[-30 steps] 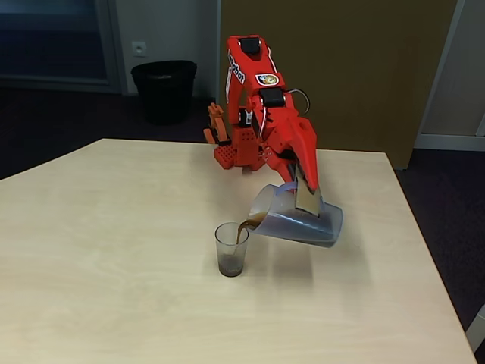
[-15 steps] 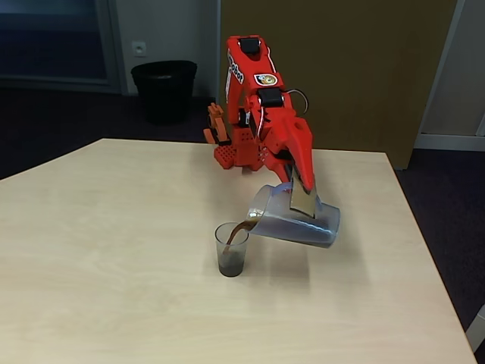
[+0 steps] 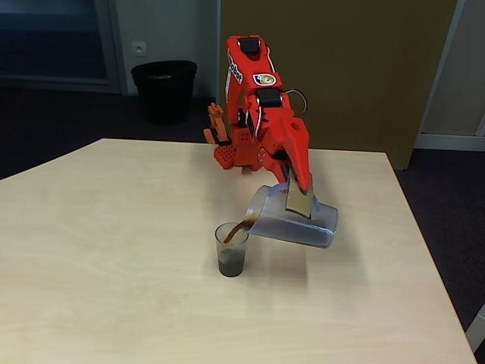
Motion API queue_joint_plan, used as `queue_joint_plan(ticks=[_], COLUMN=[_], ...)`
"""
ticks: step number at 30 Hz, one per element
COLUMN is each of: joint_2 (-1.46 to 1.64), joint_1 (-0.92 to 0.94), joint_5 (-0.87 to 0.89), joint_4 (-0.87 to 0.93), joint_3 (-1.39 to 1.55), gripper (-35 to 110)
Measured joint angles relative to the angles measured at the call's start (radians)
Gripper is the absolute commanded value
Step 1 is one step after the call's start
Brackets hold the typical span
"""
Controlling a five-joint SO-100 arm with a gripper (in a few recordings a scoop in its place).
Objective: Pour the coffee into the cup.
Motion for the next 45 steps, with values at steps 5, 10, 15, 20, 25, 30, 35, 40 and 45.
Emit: queue_joint_plan(ticks=[5,10,15,20,25,30,35,40,45], joint_2=[0.0,0.0,0.0,0.0,0.0,0.0,0.0,0.002,-0.006], joint_1=[-0.002,-0.002,-0.002,0.018,0.014,0.008,0.0,-0.009,-0.028], joint_5=[0.002,0.018,0.018,0.018,0.018,-0.011,-0.08,-0.149,-0.196], joint_4=[0.0,0.0,0.0,0.0,0.0,0.0,0.005,0.046,0.08], joint_3=[0.0,0.0,0.0,0.0,0.0,0.0,-0.003,-0.031,-0.063], gripper=[0,0,0,0,0,0,0,0,0])
